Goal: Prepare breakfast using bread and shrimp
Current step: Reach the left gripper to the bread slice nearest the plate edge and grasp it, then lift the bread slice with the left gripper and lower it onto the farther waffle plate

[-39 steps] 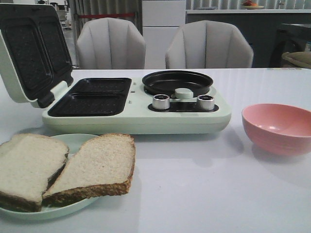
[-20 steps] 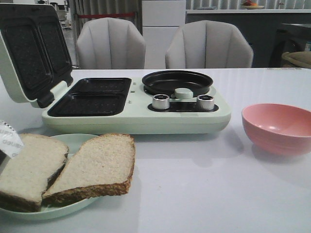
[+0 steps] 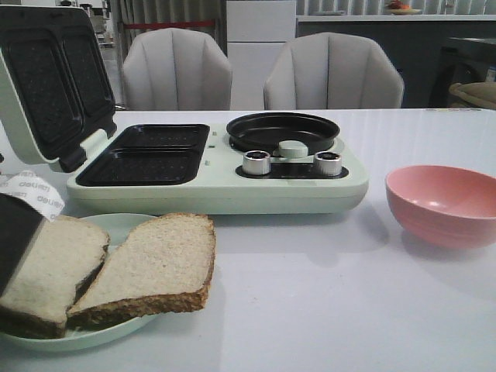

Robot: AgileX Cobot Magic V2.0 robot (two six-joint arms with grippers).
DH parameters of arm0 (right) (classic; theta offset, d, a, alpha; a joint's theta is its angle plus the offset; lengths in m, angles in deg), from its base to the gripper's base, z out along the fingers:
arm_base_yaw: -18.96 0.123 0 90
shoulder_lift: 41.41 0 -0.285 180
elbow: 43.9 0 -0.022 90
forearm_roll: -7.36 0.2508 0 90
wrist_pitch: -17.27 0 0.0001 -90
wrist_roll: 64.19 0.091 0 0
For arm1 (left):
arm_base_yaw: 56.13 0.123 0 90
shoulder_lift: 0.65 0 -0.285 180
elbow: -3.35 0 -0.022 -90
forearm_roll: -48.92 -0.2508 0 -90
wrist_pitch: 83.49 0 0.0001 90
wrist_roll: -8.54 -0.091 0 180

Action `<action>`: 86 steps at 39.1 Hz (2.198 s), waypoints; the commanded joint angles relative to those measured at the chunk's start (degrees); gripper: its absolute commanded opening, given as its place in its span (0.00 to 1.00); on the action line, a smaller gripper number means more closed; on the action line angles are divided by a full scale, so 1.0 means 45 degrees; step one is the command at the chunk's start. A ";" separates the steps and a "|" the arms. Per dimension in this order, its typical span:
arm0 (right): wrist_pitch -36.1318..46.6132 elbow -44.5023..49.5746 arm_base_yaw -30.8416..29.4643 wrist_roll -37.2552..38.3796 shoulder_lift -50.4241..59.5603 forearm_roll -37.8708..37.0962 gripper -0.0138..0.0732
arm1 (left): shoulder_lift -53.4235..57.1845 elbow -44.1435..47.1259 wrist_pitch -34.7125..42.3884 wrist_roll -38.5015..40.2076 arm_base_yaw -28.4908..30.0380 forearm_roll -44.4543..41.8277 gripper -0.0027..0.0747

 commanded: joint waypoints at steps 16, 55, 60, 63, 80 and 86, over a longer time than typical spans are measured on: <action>0.1034 -0.0203 -0.0100 -0.0018 0.0279 -0.0090 0.32 | 0.0328 -0.0315 -0.0234 0.0195 0.0129 -0.0392 0.18; 0.1034 -0.0203 -0.0100 -0.0018 0.0279 -0.0090 0.32 | 0.4156 -0.3414 0.1483 0.0195 0.0118 -0.2138 0.18; 0.1034 -0.0203 -0.0100 -0.0018 0.0279 -0.0090 0.32 | 0.2621 -0.5066 0.1584 0.1465 0.0818 -0.2138 0.18; 0.1034 -0.0203 -0.0100 -0.0018 0.0279 -0.0090 0.32 | 0.1710 -0.6050 0.1584 0.1935 0.1305 -0.2138 0.18; 0.1034 -0.0203 -0.0100 -0.0018 0.0279 -0.0090 0.32 | -0.1976 -0.9864 0.3826 0.2102 0.3738 -0.2157 0.18; 0.1034 -0.0203 -0.0100 -0.0018 0.0279 -0.0090 0.32 | -0.3034 -1.0628 0.4524 0.2102 0.3955 -0.2642 0.18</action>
